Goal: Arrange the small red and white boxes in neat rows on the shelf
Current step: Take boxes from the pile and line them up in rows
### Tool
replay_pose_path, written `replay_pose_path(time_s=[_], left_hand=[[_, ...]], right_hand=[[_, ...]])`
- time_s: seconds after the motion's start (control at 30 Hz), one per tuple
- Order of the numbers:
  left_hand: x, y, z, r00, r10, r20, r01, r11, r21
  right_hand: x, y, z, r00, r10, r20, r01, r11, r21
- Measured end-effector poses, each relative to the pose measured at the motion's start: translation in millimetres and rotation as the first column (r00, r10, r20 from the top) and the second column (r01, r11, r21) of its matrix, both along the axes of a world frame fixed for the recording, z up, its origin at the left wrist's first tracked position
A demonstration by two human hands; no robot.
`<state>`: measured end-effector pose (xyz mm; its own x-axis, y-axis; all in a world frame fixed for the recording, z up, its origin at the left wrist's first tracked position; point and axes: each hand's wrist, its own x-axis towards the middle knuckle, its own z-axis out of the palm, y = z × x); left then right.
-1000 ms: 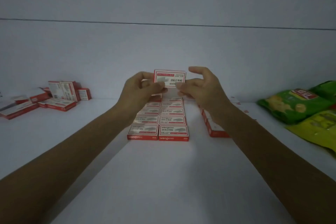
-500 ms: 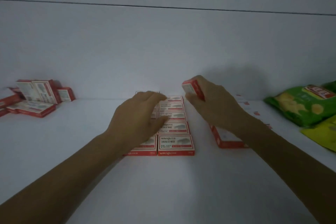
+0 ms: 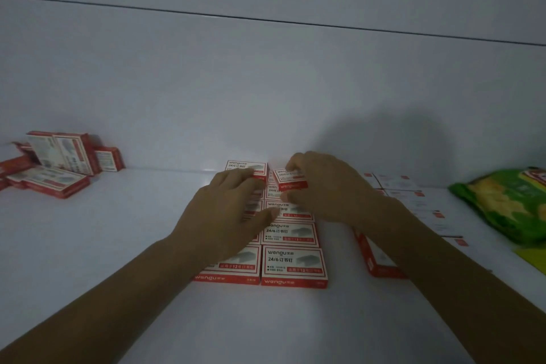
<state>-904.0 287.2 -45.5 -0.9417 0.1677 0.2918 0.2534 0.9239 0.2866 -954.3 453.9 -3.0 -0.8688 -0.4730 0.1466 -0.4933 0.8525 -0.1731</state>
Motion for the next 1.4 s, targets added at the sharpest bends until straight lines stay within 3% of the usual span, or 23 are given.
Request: replay_pose_path(time_s=[0.1,0.23,0.63,0.77,0.93,1.17,1.4], left_hand=[[0,0,0,1.000,0.006,-0.012,-0.007,1.000,-0.016],[0,-1,-4,1.000,-0.001,-0.031,0.000,1.000,-0.017],[1,0,-1,0.999,-0.003,-0.038,0.002,1.000,-0.021],[2,-1,2,1.000,-0.021,-0.024,0.022,0.998,0.053],[7,-9,12,0.997,-0.027,-0.074,0.039,0.986,0.162],[34,-103,34,0.996,-0.007,-0.087,0.001,0.998,-0.071],[84,-237,23,0.997,0.060,-0.055,-0.069,0.979,-0.191]], right_hand=[[2,-1,-4,0.999,0.038,0.037,-0.040,0.998,0.054],[-2,-6,-17,0.996,0.080,-0.048,-0.077,0.995,0.071],[5,-6,-27,0.999,0.041,-0.033,-0.039,0.996,0.081],[11,-12,-13,0.997,0.008,-0.078,0.005,0.985,0.171],[26,-31,5,0.985,-0.015,-0.174,0.027,0.997,0.068],[54,-105,9,0.989,0.012,-0.147,-0.033,0.990,-0.140],[76,-219,-6,0.987,0.119,-0.110,-0.130,0.987,-0.093]])
